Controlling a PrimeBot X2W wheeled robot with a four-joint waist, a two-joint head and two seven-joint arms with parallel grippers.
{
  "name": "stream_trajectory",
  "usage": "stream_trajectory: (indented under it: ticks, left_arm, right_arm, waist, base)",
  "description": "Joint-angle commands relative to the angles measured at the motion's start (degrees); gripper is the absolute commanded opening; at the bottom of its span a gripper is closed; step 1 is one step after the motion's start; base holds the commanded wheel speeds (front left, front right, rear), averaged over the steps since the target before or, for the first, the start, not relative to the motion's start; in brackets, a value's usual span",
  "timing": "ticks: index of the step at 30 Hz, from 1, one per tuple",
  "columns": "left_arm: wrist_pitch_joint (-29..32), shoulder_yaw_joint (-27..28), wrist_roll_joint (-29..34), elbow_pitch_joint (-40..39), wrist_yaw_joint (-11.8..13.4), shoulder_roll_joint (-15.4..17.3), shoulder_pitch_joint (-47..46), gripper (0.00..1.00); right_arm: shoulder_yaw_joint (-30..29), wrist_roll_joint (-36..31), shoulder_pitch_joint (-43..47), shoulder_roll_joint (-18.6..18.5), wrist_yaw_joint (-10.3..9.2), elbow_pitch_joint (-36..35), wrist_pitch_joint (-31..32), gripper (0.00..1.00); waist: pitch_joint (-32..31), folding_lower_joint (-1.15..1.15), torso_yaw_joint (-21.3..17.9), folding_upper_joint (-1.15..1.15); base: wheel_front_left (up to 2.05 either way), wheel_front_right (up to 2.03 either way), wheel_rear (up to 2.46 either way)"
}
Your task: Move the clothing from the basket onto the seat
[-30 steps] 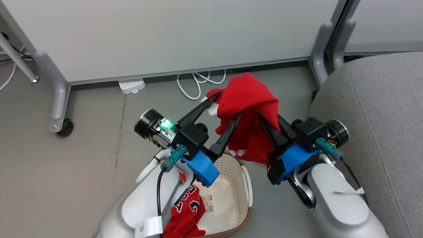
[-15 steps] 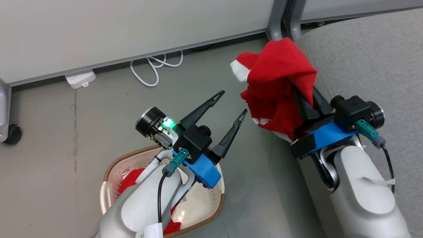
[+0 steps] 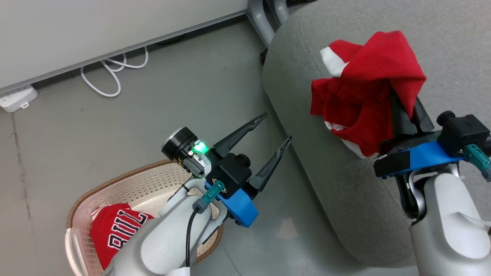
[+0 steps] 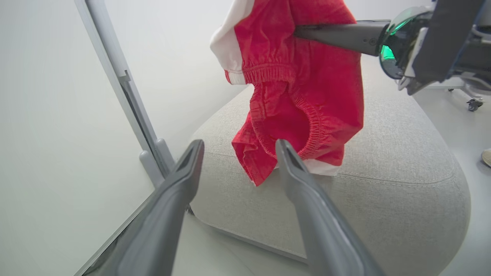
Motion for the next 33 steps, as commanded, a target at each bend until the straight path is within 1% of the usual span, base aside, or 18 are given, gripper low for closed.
stream_trajectory:
  ticks: [1, 8, 14, 19, 23, 28, 33]
  left_arm:
    - [-0.2, -0.4, 0.0, -0.3, 0.0, 0.4, -0.7, 1.0]
    - [-0.2, -1.9, -0.5, -0.8, 0.0, 1.2, -0.9, 1.0]
    - [-0.2, -2.9, -0.5, -1.0, 0.0, 1.5, -1.3, 1.0]
    - [-0.2, -3.4, -0.5, -1.0, 0.0, 1.6, -1.7, 1.0]
    - [-0.2, -3.7, -0.7, -1.0, 0.0, 1.7, -2.0, 1.0]
    - [-0.2, -3.1, -0.7, -1.2, 0.0, 1.8, -2.6, 1.0]
    - [-0.2, -2.3, -0.2, -1.6, 0.0, 2.4, -3.4, 1.0]
  right_arm:
    - [-0.8, -0.3, 1.1, 0.2, 0.01, -0.8, -0.2, 0.0]
    - [-3.8, -0.3, 4.2, 0.6, 0.01, -2.7, -0.2, 0.0]
    - [-6.3, 0.2, 6.9, 0.9, 0.01, -4.1, -0.2, 0.0]
    - [-7.2, 0.4, 8.7, 1.1, 0.01, -4.8, -0.2, 0.0]
    - [-7.3, 0.9, 8.4, 1.1, 0.01, -5.0, -0.2, 0.0]
    - [-7.6, 1.2, 6.8, 1.1, 0.01, -6.0, -0.2, 0.0]
    - [-8.6, 0.1, 2.9, 1.1, 0.01, -8.9, -0.2, 0.0]
  waist:
    - [1.1, 0.0, -2.3, 0.0]
    - [2.3, 0.0, -6.1, 0.0]
    - [3.4, 0.0, -7.8, 0.0]
    - [4.0, 0.0, -8.2, 0.0]
    - [4.5, 0.0, -8.0, 0.0]
    - [4.9, 0.0, -7.6, 0.0]
    - [6.7, 0.0, -6.8, 0.0]
  base:
    - [0.0, 0.0, 0.0]
    - [0.0, 0.0, 0.0]
    - [0.0, 0.0, 0.0]
    - [0.0, 0.0, 0.0]
    - [0.0, 0.0, 0.0]
    - [0.0, 0.0, 0.0]
    - [0.0, 0.0, 0.0]
